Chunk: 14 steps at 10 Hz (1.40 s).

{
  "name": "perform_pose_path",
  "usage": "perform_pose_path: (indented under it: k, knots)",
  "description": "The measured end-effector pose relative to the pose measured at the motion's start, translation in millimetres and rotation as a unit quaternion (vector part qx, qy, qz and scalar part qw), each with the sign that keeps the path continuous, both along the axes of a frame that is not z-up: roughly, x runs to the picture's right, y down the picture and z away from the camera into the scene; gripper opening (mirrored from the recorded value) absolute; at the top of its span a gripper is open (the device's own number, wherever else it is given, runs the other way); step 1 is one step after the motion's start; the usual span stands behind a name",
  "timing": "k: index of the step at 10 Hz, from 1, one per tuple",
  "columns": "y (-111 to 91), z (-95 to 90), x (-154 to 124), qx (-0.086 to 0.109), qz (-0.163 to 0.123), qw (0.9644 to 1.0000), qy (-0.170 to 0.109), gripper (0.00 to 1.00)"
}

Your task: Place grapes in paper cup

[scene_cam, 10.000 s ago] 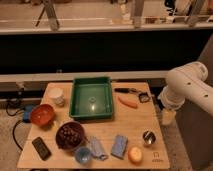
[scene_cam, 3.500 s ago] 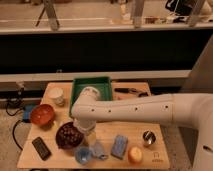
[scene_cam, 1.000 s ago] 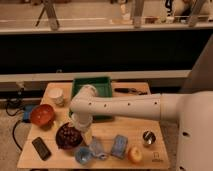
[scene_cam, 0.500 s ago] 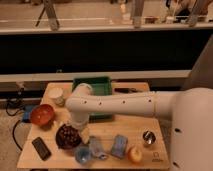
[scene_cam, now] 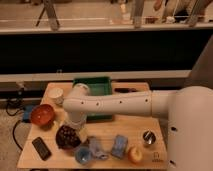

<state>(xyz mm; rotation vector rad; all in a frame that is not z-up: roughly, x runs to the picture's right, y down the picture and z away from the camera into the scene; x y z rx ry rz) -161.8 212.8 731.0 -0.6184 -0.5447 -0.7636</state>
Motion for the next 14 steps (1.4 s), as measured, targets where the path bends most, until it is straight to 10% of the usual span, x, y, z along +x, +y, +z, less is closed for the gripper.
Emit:
perform_pose_path:
  k: [14]
  knots:
    - [8.2, 15.5, -11.0, -0.002, -0.008, 1.0000, 0.000, 0.55]
